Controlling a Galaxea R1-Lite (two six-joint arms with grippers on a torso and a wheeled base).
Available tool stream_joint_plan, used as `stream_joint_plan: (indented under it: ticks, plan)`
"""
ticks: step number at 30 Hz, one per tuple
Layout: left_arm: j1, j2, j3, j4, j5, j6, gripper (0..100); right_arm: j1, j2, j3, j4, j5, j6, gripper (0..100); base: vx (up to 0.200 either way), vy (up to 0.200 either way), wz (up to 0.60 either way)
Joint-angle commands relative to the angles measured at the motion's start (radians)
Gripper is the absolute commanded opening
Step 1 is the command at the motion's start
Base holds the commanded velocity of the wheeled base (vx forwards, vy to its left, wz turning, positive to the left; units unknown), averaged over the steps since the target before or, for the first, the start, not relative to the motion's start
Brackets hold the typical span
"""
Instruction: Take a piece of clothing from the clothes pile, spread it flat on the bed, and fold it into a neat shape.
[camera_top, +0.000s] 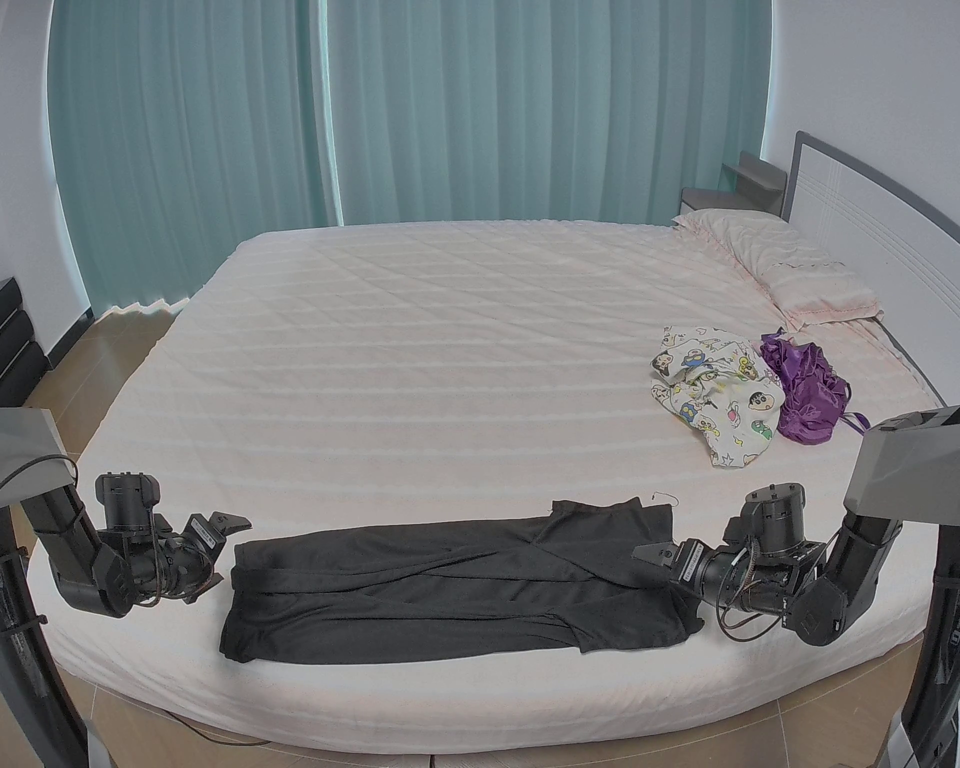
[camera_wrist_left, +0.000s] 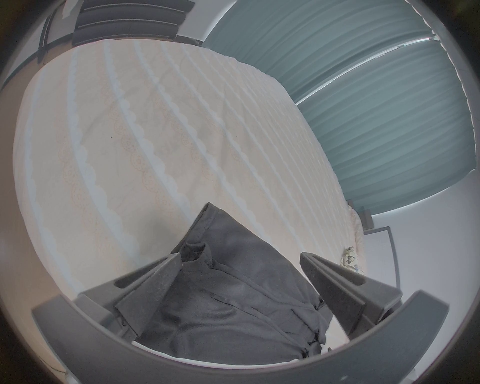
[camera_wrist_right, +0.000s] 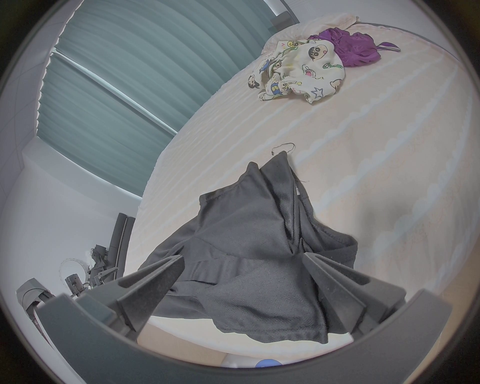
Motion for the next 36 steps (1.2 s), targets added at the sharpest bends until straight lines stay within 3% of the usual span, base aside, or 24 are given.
stream_joint_plan:
  ticks: [1, 6, 14, 15, 27, 33, 36]
  plan:
    - [-0.023, 0.034, -0.008, -0.002, 0.037, 0.007, 100, 0.005, 0.018, -0.001, -0.001, -0.002, 0.000, 100, 0.000, 0.000, 0.00]
    - [-0.047, 0.050, -0.009, -0.001, 0.071, 0.017, 100, 0.005, 0.015, -0.003, -0.001, -0.002, 0.000, 100, 0.000, 0.000, 0.00]
    - [-0.086, 0.123, -0.027, -0.002, 0.189, 0.066, 100, 0.010, 0.020, -0.004, -0.001, -0.009, 0.000, 100, 0.000, 0.000, 0.00]
    - [-0.086, 0.135, -0.031, -0.005, 0.207, 0.083, 0, 0.016, 0.020, -0.006, -0.001, -0.015, 0.000, 100, 0.000, 0.000, 0.00]
    - [-0.084, 0.126, -0.020, -0.010, 0.230, 0.092, 0, 0.050, 0.023, -0.026, 0.007, -0.052, 0.027, 100, 0.000, 0.000, 0.00]
    - [-0.078, 0.107, -0.017, -0.048, 0.241, 0.081, 0, 0.083, 0.067, -0.098, 0.038, -0.110, 0.073, 100, 0.000, 0.000, 0.00]
    - [-0.079, 0.110, -0.011, -0.099, 0.246, 0.061, 0, 0.117, 0.067, -0.188, 0.151, -0.164, 0.116, 100, 0.000, 0.000, 0.00]
